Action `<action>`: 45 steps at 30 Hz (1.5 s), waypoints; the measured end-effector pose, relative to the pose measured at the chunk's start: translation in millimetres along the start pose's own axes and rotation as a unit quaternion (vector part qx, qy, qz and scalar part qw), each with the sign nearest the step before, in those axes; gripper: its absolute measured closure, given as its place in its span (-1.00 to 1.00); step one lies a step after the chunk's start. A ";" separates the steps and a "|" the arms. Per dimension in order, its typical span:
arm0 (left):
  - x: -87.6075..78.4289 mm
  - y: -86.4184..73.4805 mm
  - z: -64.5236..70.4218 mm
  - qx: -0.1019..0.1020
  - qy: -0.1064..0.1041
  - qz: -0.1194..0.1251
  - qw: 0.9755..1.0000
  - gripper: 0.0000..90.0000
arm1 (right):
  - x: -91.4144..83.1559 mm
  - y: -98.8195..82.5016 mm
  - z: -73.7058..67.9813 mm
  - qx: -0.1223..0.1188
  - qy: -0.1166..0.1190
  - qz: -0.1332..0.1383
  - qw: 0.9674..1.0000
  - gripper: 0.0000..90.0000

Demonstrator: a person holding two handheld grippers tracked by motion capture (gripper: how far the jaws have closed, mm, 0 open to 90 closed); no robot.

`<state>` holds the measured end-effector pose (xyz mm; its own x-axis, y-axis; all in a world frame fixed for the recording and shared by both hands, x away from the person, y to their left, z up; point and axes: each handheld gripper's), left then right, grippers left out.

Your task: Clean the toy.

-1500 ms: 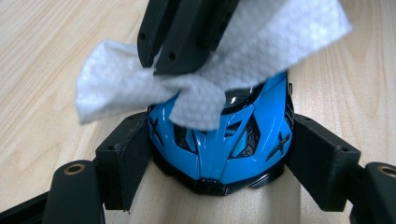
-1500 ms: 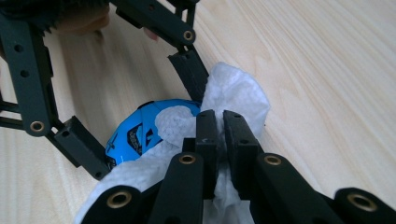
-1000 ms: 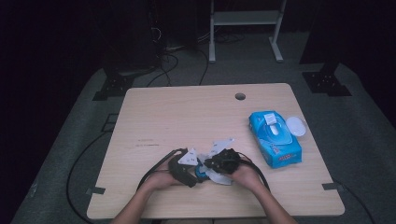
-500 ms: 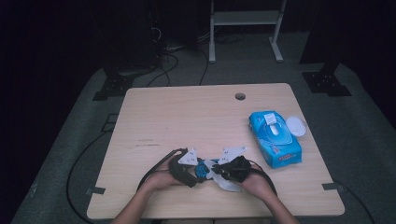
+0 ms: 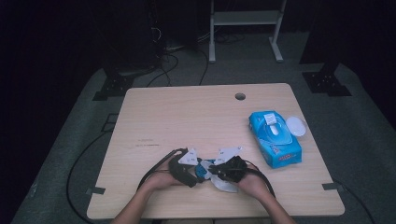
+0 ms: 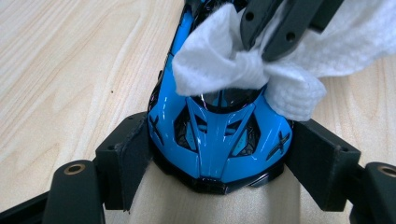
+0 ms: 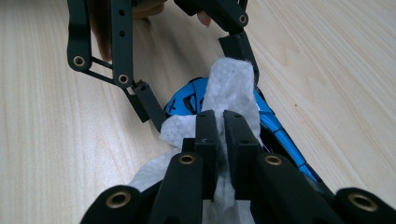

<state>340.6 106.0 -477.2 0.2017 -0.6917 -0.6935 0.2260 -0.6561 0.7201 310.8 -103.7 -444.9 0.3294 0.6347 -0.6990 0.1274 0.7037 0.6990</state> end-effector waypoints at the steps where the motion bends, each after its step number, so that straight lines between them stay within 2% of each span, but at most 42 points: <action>1: -0.1 -0.1 -0.1 0.000 0.000 0.000 1.000 -0.44 | -2.2 -2.0 1.9 0.002 0.001 0.002 1.000 0.87; 4: 0.0 -0.3 -0.2 0.000 -0.001 0.001 1.000 -0.44 | -15.9 -14.3 8.5 0.025 -0.015 0.002 1.000 0.87; 8: 0.1 0.2 -0.2 0.001 0.000 0.000 1.000 -0.44 | -32.9 -39.3 19.1 0.055 -0.037 -0.008 0.998 0.87; 12: 0.5 0.7 0.4 0.000 0.001 -0.001 1.000 -0.44 | -38.4 -48.9 22.8 0.068 -0.039 -0.005 0.997 0.87; 15: 0.5 -0.4 0.4 -0.004 0.001 0.003 1.000 -0.44 | -35.0 -43.9 23.7 0.064 -0.040 -0.008 0.997 0.87; 21: 0.5 -0.3 0.6 -0.006 0.000 0.003 1.000 -0.44 | -21.7 -24.7 23.9 0.058 -0.018 0.006 0.998 0.87; 23: 0.4 0.0 0.5 -0.005 0.000 0.002 1.000 -0.44 | -16.7 -16.9 22.5 0.052 -0.018 0.012 0.998 0.87; 28: 0.3 0.0 0.5 -0.005 0.000 0.002 1.000 -0.44 | -4.8 -2.6 27.1 0.045 -0.013 0.000 0.999 0.87; 31: 0.4 0.1 0.2 -0.003 0.001 0.002 1.000 -0.44 | -2.3 -2.9 33.3 0.037 -0.029 -0.016 0.999 0.87; 32: 0.5 0.1 0.2 -0.004 0.000 0.003 1.000 -0.44 | -2.1 -4.1 36.1 0.049 -0.023 -0.012 0.998 0.87; 34: 0.7 0.1 0.2 -0.005 0.000 0.003 1.000 -0.44 | 0.0 -3.4 38.3 0.057 -0.022 -0.013 0.998 0.87; 39: 0.5 0.0 0.6 -0.005 0.001 0.003 1.000 -0.44 | 13.3 6.0 34.3 0.048 -0.010 -0.008 0.999 0.87; 42: 0.8 -0.2 0.3 -0.006 -0.001 0.005 1.000 -0.44 | 7.8 1.4 38.5 0.053 -0.009 -0.009 0.999 0.87; 45: 0.6 -0.3 0.0 -0.004 -0.001 0.004 1.000 -0.44 | -3.0 -9.8 46.4 0.064 -0.025 -0.022 0.997 0.87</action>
<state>340.7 105.9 -477.8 0.2022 -0.6970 -0.6880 0.2323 -0.6483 0.7251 351.9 -127.3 -442.6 0.3658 0.5851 -0.7238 0.2601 0.6824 0.6831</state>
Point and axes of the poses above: each handheld gripper's, and its own axes: x roughly forward along the jaws, y roughly out of its top, z roughly to its right, and after that the axes turned 7 degrees about -x, right-handed
